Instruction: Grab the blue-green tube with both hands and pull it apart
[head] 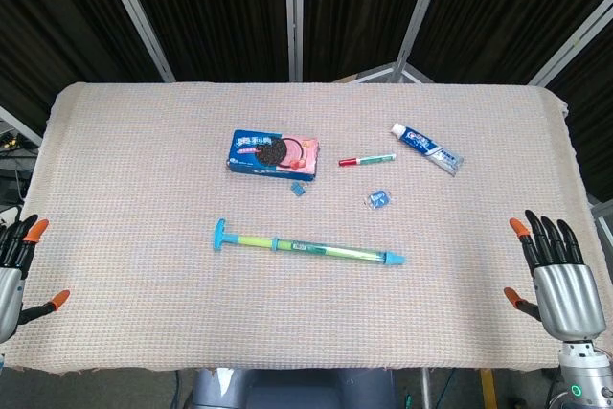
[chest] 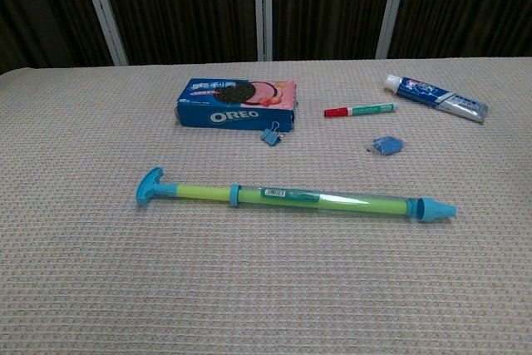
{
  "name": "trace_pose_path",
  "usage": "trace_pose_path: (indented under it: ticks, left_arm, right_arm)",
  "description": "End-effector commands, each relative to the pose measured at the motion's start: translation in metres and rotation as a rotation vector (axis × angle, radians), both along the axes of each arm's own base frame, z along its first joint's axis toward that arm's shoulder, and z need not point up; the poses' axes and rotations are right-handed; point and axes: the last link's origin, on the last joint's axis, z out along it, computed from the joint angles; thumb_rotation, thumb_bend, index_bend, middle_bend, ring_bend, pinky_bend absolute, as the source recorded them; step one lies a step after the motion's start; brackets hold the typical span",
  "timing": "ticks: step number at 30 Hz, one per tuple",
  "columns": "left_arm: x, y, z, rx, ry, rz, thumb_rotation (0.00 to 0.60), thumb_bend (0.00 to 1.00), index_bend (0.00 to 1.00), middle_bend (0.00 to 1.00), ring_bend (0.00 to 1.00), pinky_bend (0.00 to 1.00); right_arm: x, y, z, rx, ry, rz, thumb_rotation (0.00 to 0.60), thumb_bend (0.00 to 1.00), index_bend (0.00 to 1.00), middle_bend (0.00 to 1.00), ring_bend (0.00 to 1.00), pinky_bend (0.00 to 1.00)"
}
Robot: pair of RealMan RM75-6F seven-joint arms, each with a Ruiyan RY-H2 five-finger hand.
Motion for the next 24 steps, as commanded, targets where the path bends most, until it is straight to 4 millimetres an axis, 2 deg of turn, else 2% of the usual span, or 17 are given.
trace_pose_path:
  ticks: [1, 9, 11, 12, 13, 14, 15, 16, 18, 20, 24]
  left_arm:
    - [0.0, 0.0, 0.0, -0.001, -0.001, 0.001, 0.6, 0.0, 0.0, 0.0, 0.0, 0.0]
    - [-0.001, -0.002, 0.001, 0.001, -0.002, 0.014, 0.6, 0.0, 0.0, 0.0, 0.0, 0.0]
    - [-0.001, -0.002, 0.002, 0.003, -0.003, 0.013, 0.6, 0.0, 0.0, 0.0, 0.0, 0.0]
    - [-0.001, -0.001, 0.002, 0.003, -0.001, 0.011, 0.6, 0.0, 0.0, 0.0, 0.0, 0.0]
    - [0.0, -0.001, 0.002, 0.003, 0.0, 0.01, 0.6, 0.0, 0.0, 0.0, 0.0, 0.0]
    - [0.0, 0.0, 0.002, 0.004, 0.001, 0.01, 0.6, 0.0, 0.0, 0.0, 0.0, 0.0]
    - [-0.001, 0.001, 0.001, 0.004, 0.004, 0.012, 0.6, 0.0, 0.0, 0.0, 0.0, 0.0]
    - [-0.001, 0.002, 0.001, 0.003, 0.007, 0.014, 0.6, 0.0, 0.0, 0.0, 0.0, 0.0]
    - [-0.002, 0.005, 0.0, -0.001, 0.016, 0.02, 0.6, 0.0, 0.0, 0.0, 0.0, 0.0]
    - [-0.003, 0.007, -0.003, -0.008, 0.024, 0.027, 0.6, 0.0, 0.0, 0.0, 0.0, 0.0]
    - [-0.004, 0.011, -0.007, -0.014, 0.041, 0.039, 0.6, 0.0, 0.0, 0.0, 0.0, 0.0]
  right_arm:
    - [0.0, 0.0, 0.0, 0.002, -0.004, -0.002, 0.6, 0.0, 0.0, 0.0, 0.0, 0.0]
    - [-0.004, -0.002, -0.005, 0.032, -0.021, -0.01, 0.6, 0.0, 0.0, 0.02, 0.01, 0.0]
    - [-0.005, -0.003, -0.01, 0.069, -0.03, -0.02, 0.6, 0.0, 0.0, 0.21, 0.18, 0.0]
    - [-0.005, -0.005, -0.013, 0.087, -0.036, -0.021, 0.6, 0.0, 0.0, 0.39, 0.37, 0.03]
    - [-0.005, -0.009, -0.019, 0.123, -0.041, -0.022, 0.6, 0.0, 0.0, 0.56, 0.56, 0.16]
    - [-0.006, -0.012, -0.022, 0.146, -0.041, -0.026, 0.6, 0.0, 0.0, 0.65, 0.66, 0.3]
    - [-0.007, -0.019, -0.029, 0.19, -0.036, -0.028, 0.6, 0.0, 0.0, 0.75, 0.76, 0.54]
    - [-0.007, -0.024, -0.033, 0.219, -0.026, -0.024, 0.6, 0.0, 0.0, 0.81, 0.82, 0.75]
    - [-0.006, -0.037, -0.043, 0.276, -0.013, -0.017, 0.6, 0.0, 0.0, 0.88, 0.91, 0.93]
    - [0.0, -0.049, -0.057, 0.348, -0.015, -0.01, 0.6, 0.0, 0.0, 0.93, 0.96, 1.0]
    - [0.022, -0.066, -0.084, 0.485, -0.064, -0.009, 0.6, 0.0, 0.1, 0.99, 1.0, 1.0]
